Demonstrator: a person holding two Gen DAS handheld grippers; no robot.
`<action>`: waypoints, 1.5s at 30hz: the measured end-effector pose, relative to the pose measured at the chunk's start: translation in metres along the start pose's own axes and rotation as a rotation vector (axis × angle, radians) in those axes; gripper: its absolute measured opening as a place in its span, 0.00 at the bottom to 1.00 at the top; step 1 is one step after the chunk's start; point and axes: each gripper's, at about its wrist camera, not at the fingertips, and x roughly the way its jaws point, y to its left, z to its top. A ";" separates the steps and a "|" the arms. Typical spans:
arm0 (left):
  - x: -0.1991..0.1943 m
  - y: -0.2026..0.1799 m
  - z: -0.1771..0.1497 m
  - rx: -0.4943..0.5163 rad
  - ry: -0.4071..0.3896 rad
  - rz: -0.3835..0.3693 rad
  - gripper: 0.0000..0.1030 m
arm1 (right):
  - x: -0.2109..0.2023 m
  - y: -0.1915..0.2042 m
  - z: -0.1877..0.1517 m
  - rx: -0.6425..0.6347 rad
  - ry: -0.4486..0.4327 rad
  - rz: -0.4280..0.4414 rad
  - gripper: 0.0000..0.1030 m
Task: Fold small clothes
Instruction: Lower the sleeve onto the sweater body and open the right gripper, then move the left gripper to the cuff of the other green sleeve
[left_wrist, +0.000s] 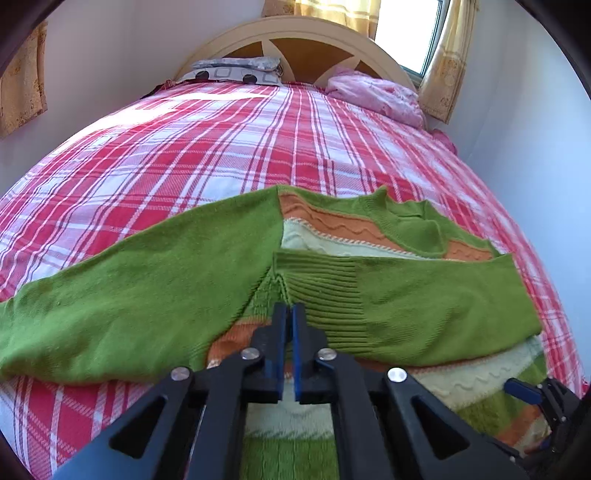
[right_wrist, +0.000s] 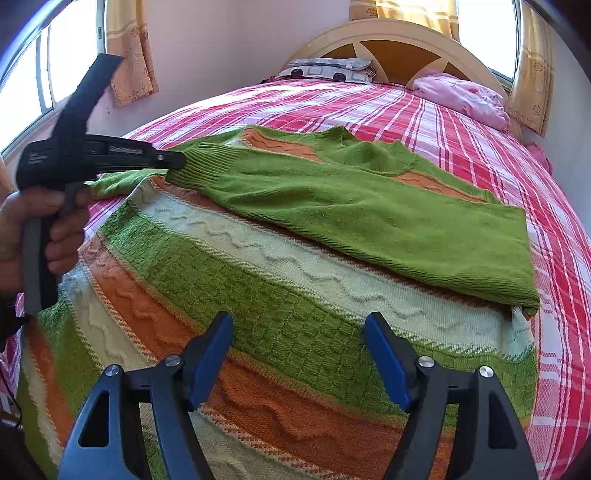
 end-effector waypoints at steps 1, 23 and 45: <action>-0.004 0.001 -0.002 -0.004 -0.006 -0.003 0.03 | 0.000 0.000 0.000 0.000 0.000 -0.001 0.73; 0.010 0.007 -0.020 0.024 0.035 0.030 0.06 | -0.007 -0.123 0.000 0.289 0.067 -0.161 0.72; -0.061 0.047 -0.038 0.064 -0.110 0.193 0.90 | 0.008 -0.099 0.025 0.154 0.164 -0.230 0.73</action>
